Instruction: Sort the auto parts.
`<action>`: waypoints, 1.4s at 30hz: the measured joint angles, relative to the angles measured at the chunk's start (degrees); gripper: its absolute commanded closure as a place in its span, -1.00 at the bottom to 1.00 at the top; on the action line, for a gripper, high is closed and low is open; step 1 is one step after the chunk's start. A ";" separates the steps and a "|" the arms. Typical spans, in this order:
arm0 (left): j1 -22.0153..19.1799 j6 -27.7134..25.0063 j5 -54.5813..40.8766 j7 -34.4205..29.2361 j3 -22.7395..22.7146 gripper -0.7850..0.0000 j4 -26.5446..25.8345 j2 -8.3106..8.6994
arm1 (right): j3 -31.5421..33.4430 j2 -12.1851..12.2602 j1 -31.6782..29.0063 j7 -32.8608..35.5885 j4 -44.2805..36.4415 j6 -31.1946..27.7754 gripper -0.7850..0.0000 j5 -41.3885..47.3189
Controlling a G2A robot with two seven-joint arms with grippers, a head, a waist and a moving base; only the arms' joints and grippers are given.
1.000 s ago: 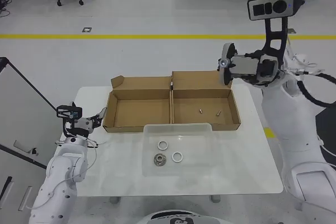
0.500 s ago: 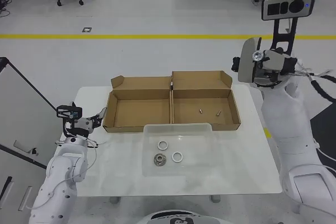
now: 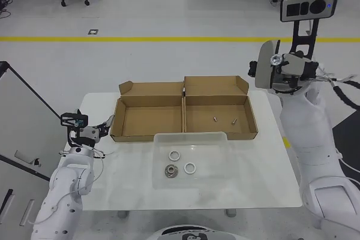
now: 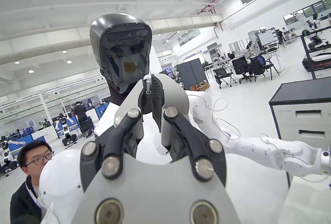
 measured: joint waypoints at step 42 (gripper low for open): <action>0.00 0.00 0.00 0.00 0.00 -1.00 0.00 0.00 | 11.46 1.98 -1.53 0.16 -0.06 7.27 1.00 -15.37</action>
